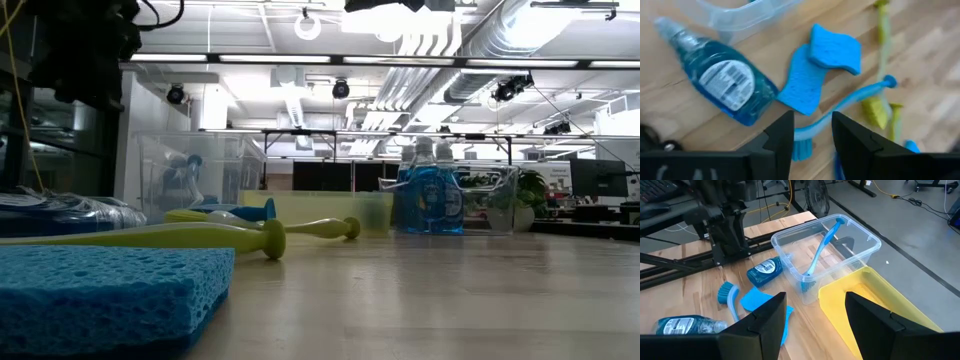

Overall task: Pick & Place Kitchen Sink Supplies
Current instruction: Put the blue dishwasher liquid into the transparent bin

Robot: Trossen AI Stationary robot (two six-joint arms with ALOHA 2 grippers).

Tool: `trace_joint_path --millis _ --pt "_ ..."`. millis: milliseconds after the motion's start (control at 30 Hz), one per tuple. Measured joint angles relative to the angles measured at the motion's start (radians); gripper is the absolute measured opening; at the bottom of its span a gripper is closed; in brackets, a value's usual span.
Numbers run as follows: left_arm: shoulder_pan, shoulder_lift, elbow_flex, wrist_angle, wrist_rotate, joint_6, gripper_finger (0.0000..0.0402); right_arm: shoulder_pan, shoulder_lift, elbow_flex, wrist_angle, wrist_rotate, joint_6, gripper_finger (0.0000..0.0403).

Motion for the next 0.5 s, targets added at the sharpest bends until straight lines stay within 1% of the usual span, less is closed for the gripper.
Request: trace_joint_path --millis 133,333,433,500 --pt "-0.061 0.062 0.000 -0.002 -0.047 -0.074 0.0122 0.000 0.000 0.000 -0.001 0.000 0.000 0.0197" --pt "-0.136 0.175 0.000 -0.003 -0.065 -0.188 0.0122 0.000 0.000 0.000 -0.019 -0.004 0.000 0.0197" --pt "-0.173 0.236 0.000 -0.003 -0.072 -0.244 0.0131 0.000 0.000 0.000 -0.028 -0.022 0.000 0.0197" --pt "-0.200 0.276 0.000 -0.003 -0.091 -0.287 0.0148 0.000 0.000 0.000 -0.036 -0.028 0.000 0.0197"
